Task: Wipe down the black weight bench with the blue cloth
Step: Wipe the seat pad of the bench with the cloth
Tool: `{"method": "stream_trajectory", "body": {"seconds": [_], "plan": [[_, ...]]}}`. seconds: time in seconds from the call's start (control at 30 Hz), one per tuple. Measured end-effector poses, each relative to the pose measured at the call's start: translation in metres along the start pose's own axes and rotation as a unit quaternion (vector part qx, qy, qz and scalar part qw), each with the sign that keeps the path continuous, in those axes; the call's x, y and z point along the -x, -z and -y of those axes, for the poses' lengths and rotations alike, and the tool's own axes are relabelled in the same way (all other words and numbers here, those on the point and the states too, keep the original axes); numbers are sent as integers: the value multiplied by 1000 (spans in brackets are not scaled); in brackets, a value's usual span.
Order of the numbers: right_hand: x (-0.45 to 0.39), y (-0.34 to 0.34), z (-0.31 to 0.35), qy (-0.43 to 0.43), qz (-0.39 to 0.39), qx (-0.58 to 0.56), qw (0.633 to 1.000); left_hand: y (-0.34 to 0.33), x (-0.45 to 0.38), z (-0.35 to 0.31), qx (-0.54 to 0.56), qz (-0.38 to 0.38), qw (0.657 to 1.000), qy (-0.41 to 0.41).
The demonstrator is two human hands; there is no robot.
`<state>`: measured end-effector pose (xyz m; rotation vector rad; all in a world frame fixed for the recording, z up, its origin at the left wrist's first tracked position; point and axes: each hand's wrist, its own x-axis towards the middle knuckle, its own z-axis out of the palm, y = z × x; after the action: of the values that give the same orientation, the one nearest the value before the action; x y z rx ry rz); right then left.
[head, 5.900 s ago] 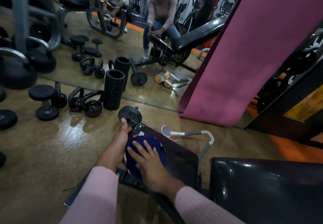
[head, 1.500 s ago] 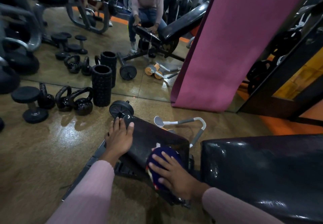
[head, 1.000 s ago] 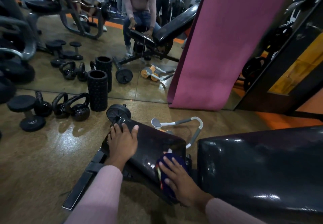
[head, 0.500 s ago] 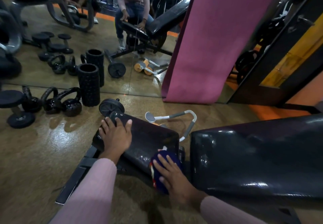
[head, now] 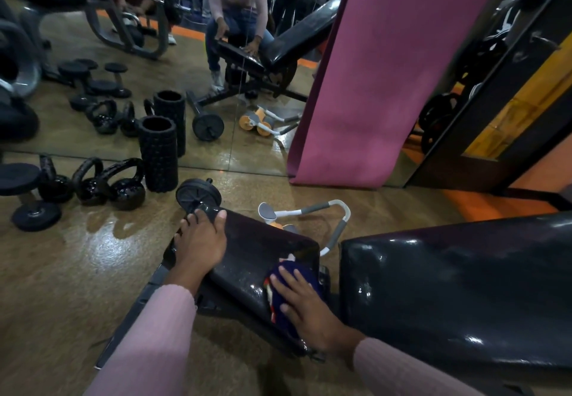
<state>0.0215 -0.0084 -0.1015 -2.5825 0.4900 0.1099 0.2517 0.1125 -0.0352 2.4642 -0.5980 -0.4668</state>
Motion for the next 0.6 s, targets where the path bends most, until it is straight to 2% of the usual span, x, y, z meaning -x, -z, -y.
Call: {"method": "stream_trajectory", "body": {"seconds": [0.1,0.2,0.27,0.33,0.43,0.47,0.53,0.6], "plan": [[-37,8,-10,-114,-42,-4,993,7,-2,5,55,18,998,-1],[-91,18,12,-196,-22,-7,980,9,0,6,74,28,997,-12],[-109,15,37,-177,-11,-5,984,10,2,5,76,37,996,-12],[-98,9,58,-99,-3,33,995,13,2,6,87,46,995,-3],[-50,5,41,40,6,59,997,17,-1,8,117,65,991,-8],[-36,6,27,53,14,47,997,18,-3,12,125,75,989,-12],[-32,12,-5,-1,-13,12,1000,20,-8,21,146,94,985,-18],[-53,22,-23,-120,-46,-12,992,23,-11,29,160,110,981,-20]]}}
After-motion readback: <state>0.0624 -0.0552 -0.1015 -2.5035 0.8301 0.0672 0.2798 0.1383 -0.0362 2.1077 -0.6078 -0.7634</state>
